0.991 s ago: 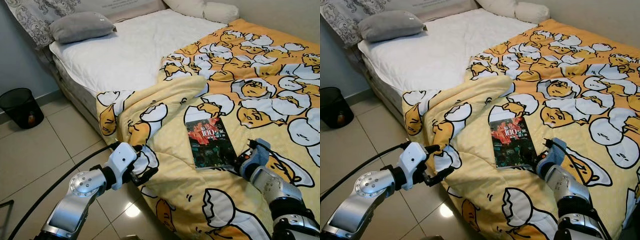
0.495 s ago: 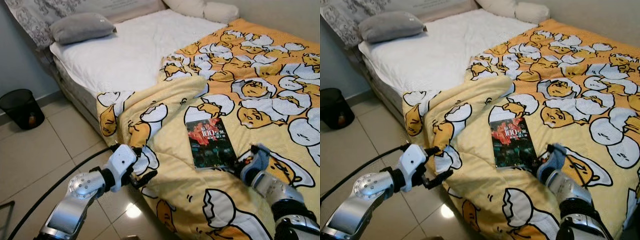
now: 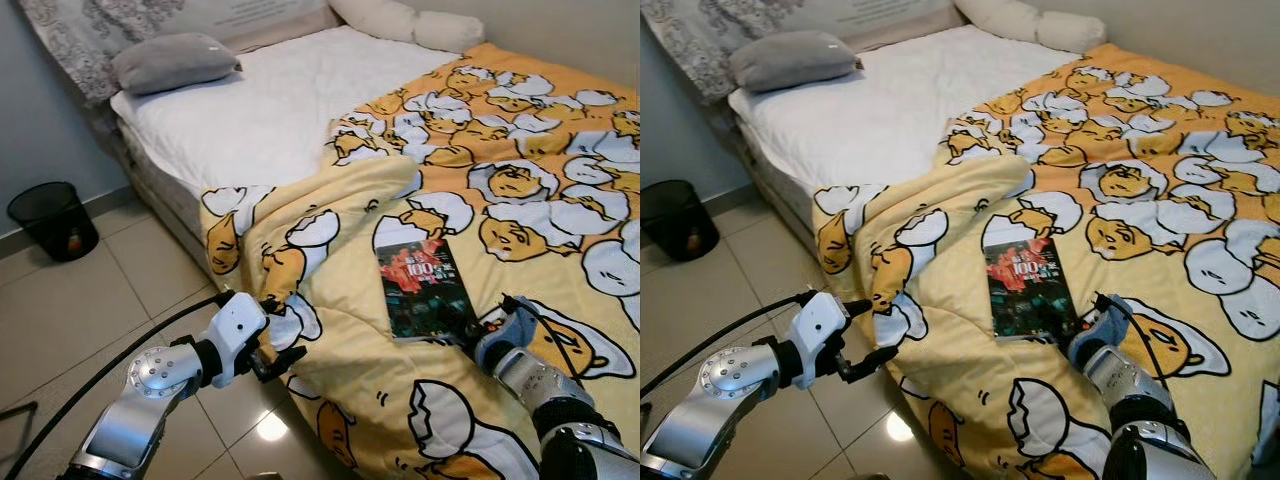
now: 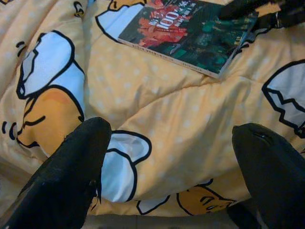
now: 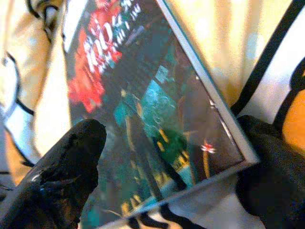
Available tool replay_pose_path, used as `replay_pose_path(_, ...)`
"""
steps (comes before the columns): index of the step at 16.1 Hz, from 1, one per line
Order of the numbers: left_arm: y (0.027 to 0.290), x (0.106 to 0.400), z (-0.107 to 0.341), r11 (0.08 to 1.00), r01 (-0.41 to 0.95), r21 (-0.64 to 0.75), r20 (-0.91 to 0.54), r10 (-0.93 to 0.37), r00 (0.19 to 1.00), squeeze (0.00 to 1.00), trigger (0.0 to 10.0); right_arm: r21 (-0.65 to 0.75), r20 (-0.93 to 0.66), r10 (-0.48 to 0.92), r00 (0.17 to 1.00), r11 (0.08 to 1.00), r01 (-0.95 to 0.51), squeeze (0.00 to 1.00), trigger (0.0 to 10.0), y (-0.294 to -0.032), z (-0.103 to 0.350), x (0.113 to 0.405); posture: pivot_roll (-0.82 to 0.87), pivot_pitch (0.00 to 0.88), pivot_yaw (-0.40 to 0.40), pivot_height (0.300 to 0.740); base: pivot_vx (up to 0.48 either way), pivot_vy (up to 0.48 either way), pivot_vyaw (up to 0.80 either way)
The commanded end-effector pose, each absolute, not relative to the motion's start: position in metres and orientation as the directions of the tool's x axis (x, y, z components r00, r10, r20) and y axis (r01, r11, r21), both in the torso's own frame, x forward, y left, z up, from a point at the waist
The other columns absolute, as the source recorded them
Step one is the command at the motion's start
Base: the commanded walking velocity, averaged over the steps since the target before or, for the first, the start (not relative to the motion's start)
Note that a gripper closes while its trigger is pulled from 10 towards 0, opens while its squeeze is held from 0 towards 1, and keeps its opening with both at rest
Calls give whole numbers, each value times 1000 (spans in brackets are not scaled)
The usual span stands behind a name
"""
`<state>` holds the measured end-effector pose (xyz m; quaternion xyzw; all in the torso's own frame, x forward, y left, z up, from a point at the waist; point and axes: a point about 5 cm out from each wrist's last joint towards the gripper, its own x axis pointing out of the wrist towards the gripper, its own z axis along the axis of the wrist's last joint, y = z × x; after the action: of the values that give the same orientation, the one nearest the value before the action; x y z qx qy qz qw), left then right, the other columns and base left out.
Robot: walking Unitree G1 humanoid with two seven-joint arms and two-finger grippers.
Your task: Clean up the room
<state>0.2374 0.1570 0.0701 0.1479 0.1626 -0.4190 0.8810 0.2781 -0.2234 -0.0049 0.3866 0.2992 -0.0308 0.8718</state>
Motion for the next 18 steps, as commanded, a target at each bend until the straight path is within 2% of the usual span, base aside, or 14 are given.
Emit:
replay_pose_path(1, 162, 241, 70, 608, 782, 135, -419, -680, 602, 137, 10000, 749, -506, 249, 826, 603, 277, 0, 10000, -204, -5, 282, 61, 0, 71, 740, 0, 0, 0)
replay_pose_path(2, 162, 240, 66, 605, 787, 123, -424, -685, 593, 137, 10000, 792, -452, 231, 861, 548, 269, 0, 10000, -206, 4, 291, 58, 0, 72, 740, 0, 0, 0)
replay_pose_path(8, 161, 243, 63, 604, 788, 122, -413, -691, 593, 137, 10000, 832, -396, 230, 889, 499, 241, 0, 10000, -208, 16, 301, 49, 0, 66, 740, 0, 0, 0)
replay_pose_path(9, 160, 243, 63, 604, 788, 121, -410, -692, 594, 141, 10000, 838, -391, 226, 892, 488, 244, 0, 8941, -208, 17, 302, 49, 0, 66, 740, 0, 0, 0)
replay_pose_path(10, 159, 243, 63, 603, 789, 121, -407, -695, 593, 137, 10000, 840, -392, 232, 890, 485, 243, 0, 4392, -206, 17, 304, 48, 0, 65, 740, 0, 0, 0)
replay_pose_path(11, 158, 243, 63, 602, 789, 120, -404, -696, 593, 141, 10000, 840, -393, 243, 887, 487, 239, 0, 3020, -201, 17, 304, 48, 0, 65, 740, 0, 0, 0)
replay_pose_path(12, 158, 244, 63, 601, 790, 119, -402, -698, 592, 141, 10000, 840, -396, 251, 883, 489, 237, 0, 2784, -197, 17, 305, 51, 0, 66, 740, 0, 0, 0)
replay_pose_path(13, 157, 245, 63, 600, 791, 120, -402, -699, 592, 137, 10000, 838, -400, 259, 879, 492, 236, 0, 1333, -190, 16, 307, 55, 0, 65, 740, 0, 0, 0)
replay_pose_path(14, 157, 246, 63, 600, 791, 120, -401, -699, 592, 137, 10000, 838, -400, 258, 879, 493, 236, 0, 314, -188, 16, 307, 57, 0, 65, 740, 0, 0, 0)
replay_pose_path(15, 158, 246, 63, 600, 790, 121, -402, -698, 592, 137, 10000, 838, -398, 255, 881, 492, 236, 0, 0, -187, 17, 309, 60, 0, 64, 740, 0, 0, 0)
replay_pose_path(18, 158, 246, 63, 600, 790, 121, -402, -698, 592, 137, 10000, 838, -398, 255, 881, 492, 236, 0, 0, -187, 17, 309, 60, 0, 64, 740, 0, 0, 0)
